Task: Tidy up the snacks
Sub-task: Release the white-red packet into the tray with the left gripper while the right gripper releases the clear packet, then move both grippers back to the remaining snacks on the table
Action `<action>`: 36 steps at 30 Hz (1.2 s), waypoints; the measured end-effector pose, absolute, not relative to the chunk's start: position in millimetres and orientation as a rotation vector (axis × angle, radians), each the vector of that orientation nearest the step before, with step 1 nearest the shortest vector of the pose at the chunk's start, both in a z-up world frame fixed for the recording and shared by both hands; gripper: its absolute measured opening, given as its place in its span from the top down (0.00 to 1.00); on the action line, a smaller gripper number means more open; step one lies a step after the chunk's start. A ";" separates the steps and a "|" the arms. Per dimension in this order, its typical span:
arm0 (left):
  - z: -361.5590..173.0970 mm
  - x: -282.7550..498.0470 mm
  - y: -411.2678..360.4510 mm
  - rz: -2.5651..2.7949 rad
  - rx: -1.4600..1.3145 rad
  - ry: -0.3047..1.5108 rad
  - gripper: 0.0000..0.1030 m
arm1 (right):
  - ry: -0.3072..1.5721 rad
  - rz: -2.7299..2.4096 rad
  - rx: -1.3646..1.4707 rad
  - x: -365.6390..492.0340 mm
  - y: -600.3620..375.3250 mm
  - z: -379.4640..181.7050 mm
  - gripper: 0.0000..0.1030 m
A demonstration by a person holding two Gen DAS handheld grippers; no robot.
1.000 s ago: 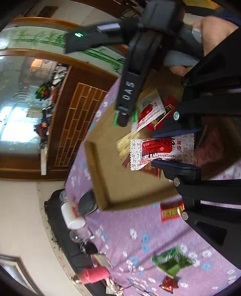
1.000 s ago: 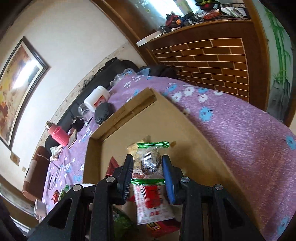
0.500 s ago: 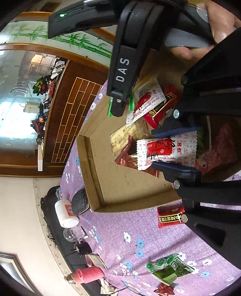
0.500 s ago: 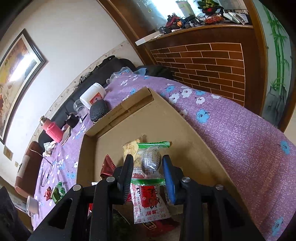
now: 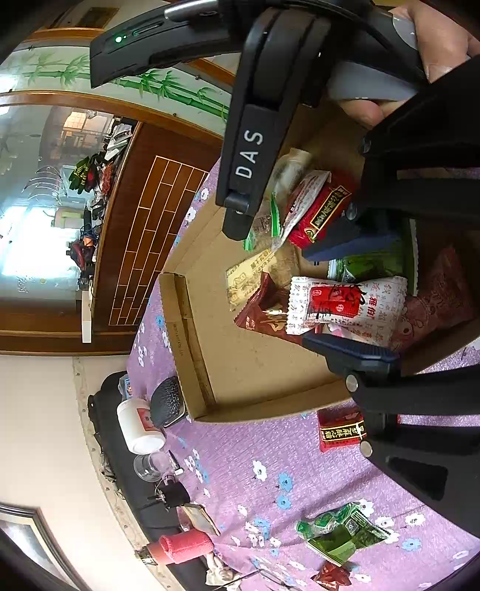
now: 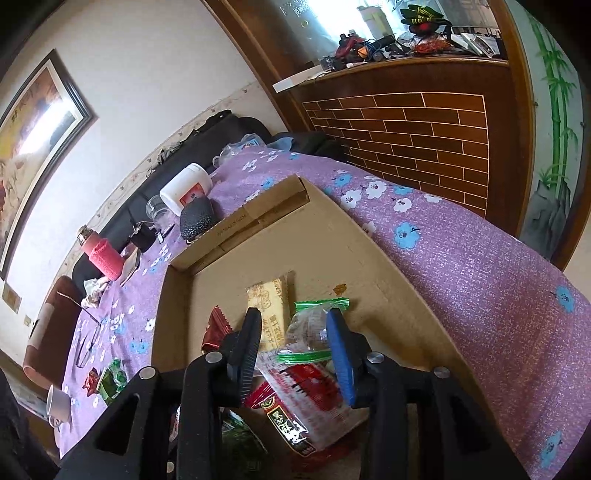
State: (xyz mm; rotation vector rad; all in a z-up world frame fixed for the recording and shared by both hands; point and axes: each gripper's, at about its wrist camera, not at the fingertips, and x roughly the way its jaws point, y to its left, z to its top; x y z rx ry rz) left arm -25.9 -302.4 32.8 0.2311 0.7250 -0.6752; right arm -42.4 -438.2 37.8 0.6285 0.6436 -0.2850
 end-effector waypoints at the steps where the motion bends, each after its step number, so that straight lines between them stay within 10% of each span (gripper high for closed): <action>1: 33.3 -26.6 -302.7 -0.673 0.234 0.721 0.58 | 0.641 -0.286 0.628 -42.7 -438.1 38.2 0.62; 36: 85.8 8.8 -161.0 -0.458 0.032 0.731 0.45 | 0.515 -0.272 0.421 -47.9 -401.7 64.0 0.56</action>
